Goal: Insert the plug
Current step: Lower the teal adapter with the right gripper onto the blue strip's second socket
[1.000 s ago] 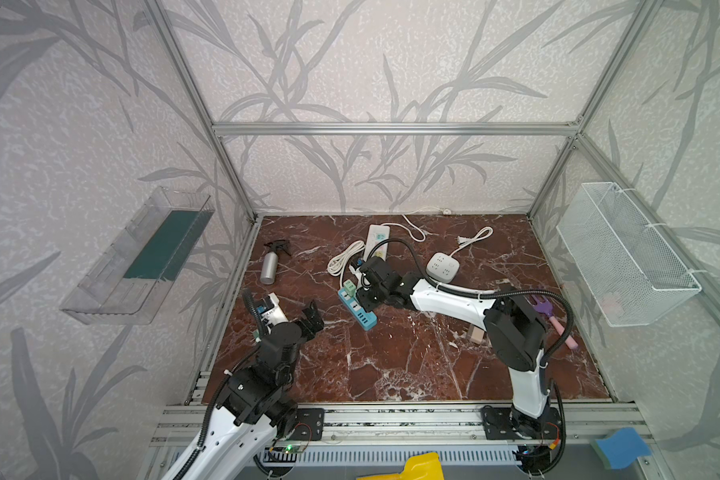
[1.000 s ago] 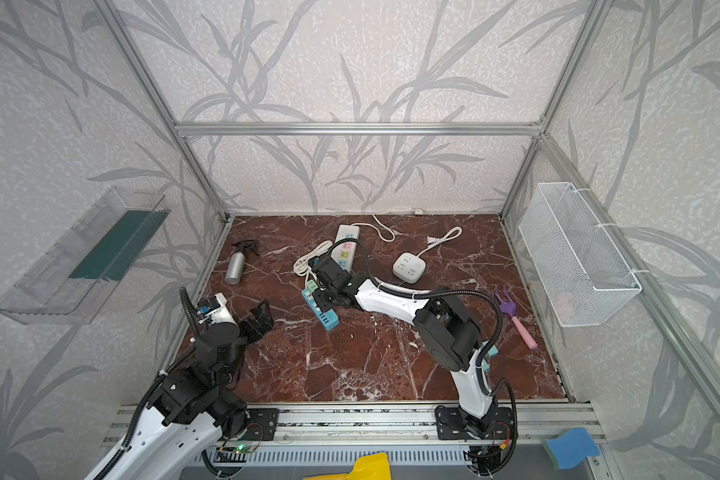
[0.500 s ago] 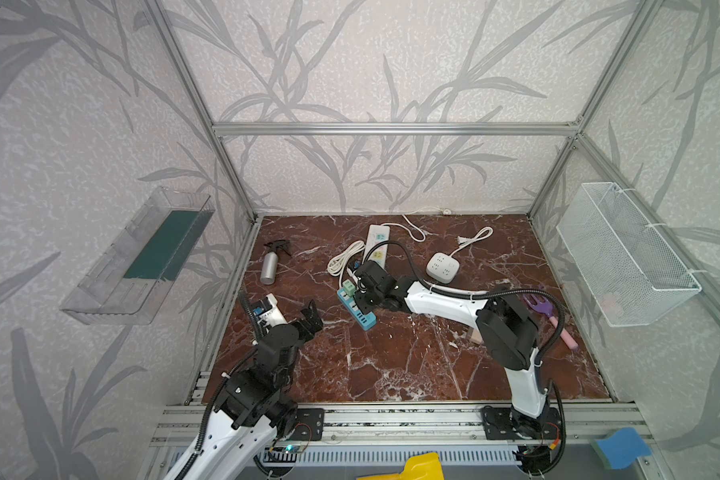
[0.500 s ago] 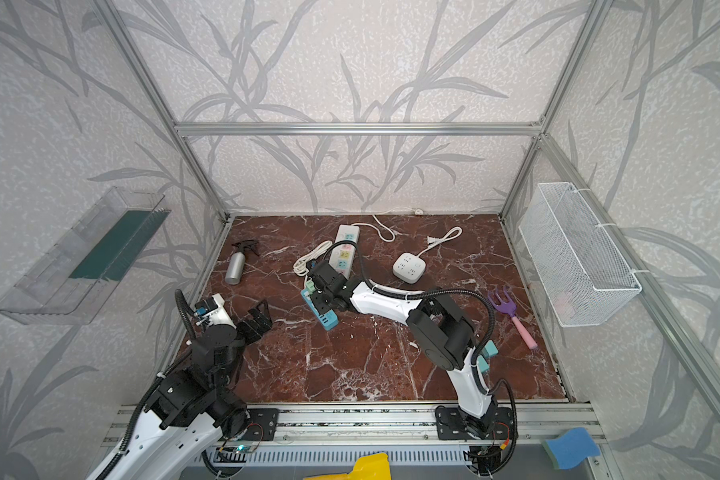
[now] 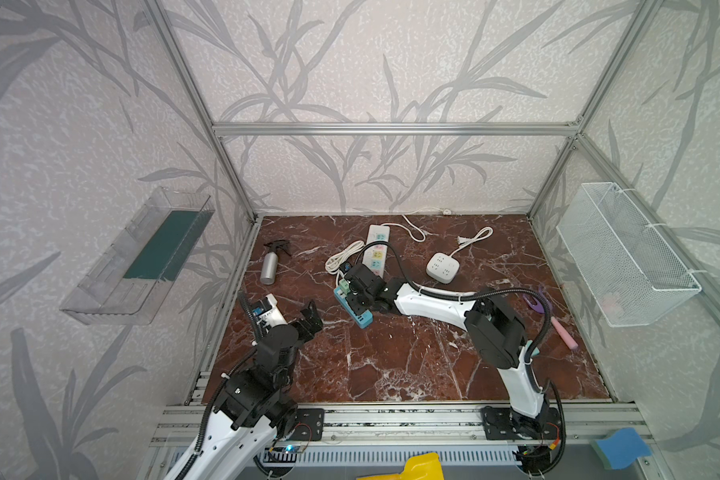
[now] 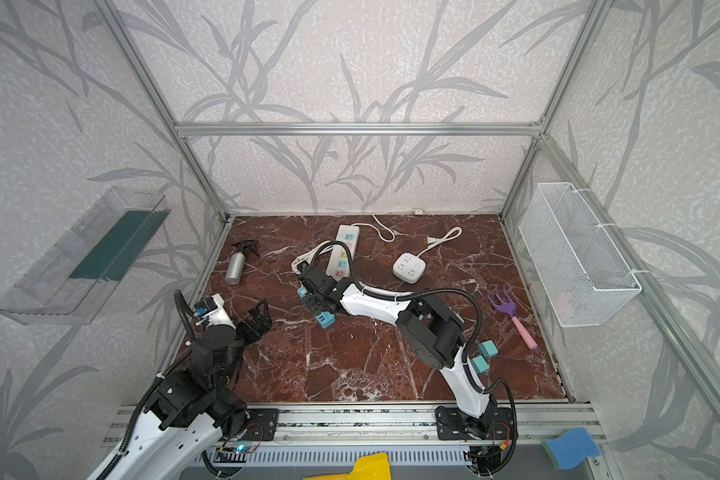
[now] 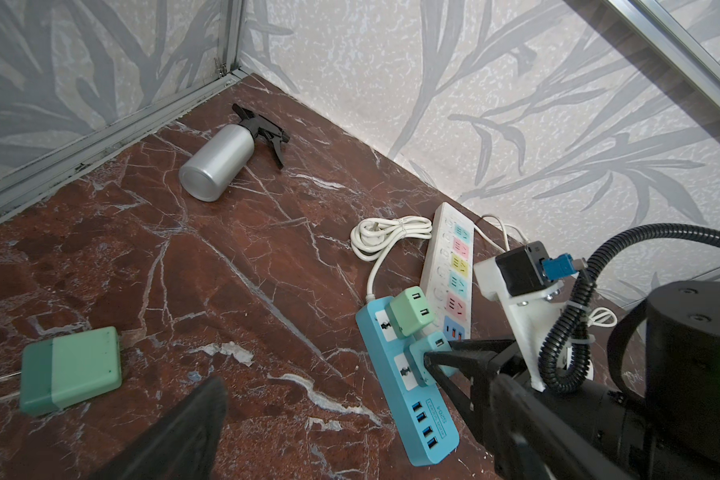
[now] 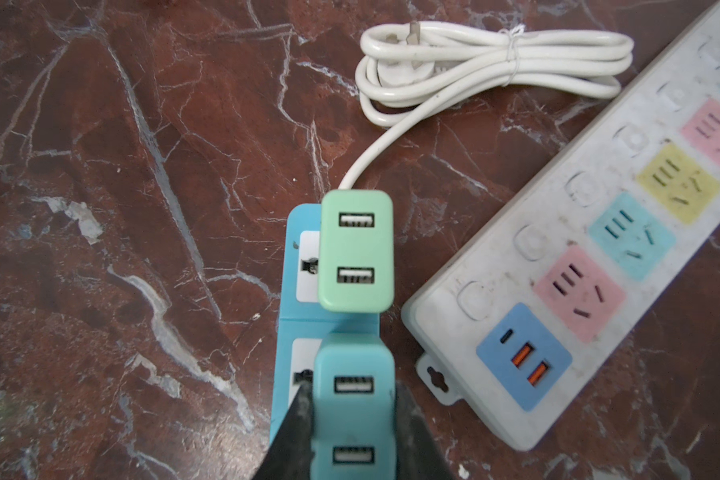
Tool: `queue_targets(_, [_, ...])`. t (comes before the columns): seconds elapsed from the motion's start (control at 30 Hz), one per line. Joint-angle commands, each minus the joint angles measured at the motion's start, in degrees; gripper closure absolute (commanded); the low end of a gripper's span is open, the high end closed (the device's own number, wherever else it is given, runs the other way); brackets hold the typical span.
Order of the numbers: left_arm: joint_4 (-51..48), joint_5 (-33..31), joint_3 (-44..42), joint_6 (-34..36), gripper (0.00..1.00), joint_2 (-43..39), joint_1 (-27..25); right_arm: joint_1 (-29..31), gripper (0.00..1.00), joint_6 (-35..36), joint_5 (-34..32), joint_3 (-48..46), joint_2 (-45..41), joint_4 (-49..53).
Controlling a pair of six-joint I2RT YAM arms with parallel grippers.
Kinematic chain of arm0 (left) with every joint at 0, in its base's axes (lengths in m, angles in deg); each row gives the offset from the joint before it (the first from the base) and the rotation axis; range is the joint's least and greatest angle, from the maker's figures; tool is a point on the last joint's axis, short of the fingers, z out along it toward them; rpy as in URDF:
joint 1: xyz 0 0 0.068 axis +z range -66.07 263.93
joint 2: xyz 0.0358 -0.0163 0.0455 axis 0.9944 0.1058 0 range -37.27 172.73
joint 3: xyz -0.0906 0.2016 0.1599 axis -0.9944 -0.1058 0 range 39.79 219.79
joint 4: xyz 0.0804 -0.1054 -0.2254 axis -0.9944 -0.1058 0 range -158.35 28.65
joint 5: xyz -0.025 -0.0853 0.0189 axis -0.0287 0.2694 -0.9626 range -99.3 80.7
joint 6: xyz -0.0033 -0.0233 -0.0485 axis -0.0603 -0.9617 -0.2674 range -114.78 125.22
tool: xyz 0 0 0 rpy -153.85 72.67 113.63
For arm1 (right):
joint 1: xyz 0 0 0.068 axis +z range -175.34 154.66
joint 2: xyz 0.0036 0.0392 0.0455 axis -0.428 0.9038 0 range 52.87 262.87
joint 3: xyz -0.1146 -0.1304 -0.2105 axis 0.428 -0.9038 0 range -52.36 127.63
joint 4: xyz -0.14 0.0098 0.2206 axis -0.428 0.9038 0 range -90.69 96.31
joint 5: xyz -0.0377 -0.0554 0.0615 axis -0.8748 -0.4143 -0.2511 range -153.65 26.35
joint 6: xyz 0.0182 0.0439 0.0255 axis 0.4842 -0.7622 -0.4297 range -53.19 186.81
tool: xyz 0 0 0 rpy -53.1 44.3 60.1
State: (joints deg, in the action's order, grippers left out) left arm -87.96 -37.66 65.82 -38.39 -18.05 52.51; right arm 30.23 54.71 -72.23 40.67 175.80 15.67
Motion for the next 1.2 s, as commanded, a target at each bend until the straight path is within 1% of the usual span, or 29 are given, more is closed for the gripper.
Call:
queue_targets(0.0, [-1.33, -0.47, -0.18, -0.69, 0.01, -0.34, 0.33, 0.33, 1.00, -0.32, 1.65, -2.51, 6.28, 10.68])
queue_targets(0.13, [-1.40, -0.61, 0.26, -0.68, 0.01, -0.40, 0.34, 0.49, 1.00, -1.78, 3.52, -3.78, 4.82, 8.13])
queue_targets(0.23, [-1.29, -0.82, 0.65, -0.62, 0.01, -0.36, 0.31, 1.16, 1.00, -2.89, 3.08, -1.09, 5.50, 6.97])
queue_targets(0.37, [-1.33, -1.26, 1.13, -0.64, 0.01, -0.03, 0.42, 2.14, 1.00, -5.50, 0.07, 7.12, 10.25, 6.83])
queue_targets(0.5, [-1.49, -1.52, 2.29, -0.68, 0.01, 0.46, 0.57, 2.26, 1.00, -9.79, -3.62, 15.44, 16.38, 6.58])
queue_targets(0.63, [-2.76, -1.50, 4.57, 0.10, 0.01, 1.55, 0.89, 2.26, 1.00, -11.62, -6.49, 21.67, 20.87, 6.28])
queue_targets(0.7, [-3.59, -1.87, 5.63, 0.33, 0.01, 1.99, 0.97, 2.26, 0.95, -12.07, -6.71, 26.85, 23.58, 8.76])
queue_targets(0.77, [-3.97, -1.96, 6.47, 0.51, 0.01, 2.08, 0.96, 2.34, 0.87, -12.07, -6.06, 30.72, 25.33, 10.52])
queue_targets(0.83, [-4.76, -1.99, 7.31, 0.68, 0.01, 1.97, 1.02, 2.44, 0.81, -11.90, -4.73, 32.74, 25.66, 11.77])
queue_targets(0.93, [-6.05, -2.29, 8.58, 0.90, 0.01, 1.70, 1.10, 2.60, 0.67, -11.39, -1.53, 33.56, 23.68, 11.58])
queue_targets(1.0, [-6.57, -2.24, 9.41, 1.16, 0.01, 1.42, 1.22, 2.57, 0.55, -10.74, 0.64, 33.79, 21.38, 11.53])
queue_targets(1.07, [-7.04, -2.05, 10.15, 1.25, 0.01, 1.32, 1.23, 2.59, 0.46, -9.62, 2.37, 33.79, 18.94, 10.91])
queue_targets(1.17, [-6.79, -0.27, 11.06, 0.72, 0.01, 1.08, 1.21, 2.52, 0.39, -8.00, 3.47, 32.72, 15.51, 9.05])
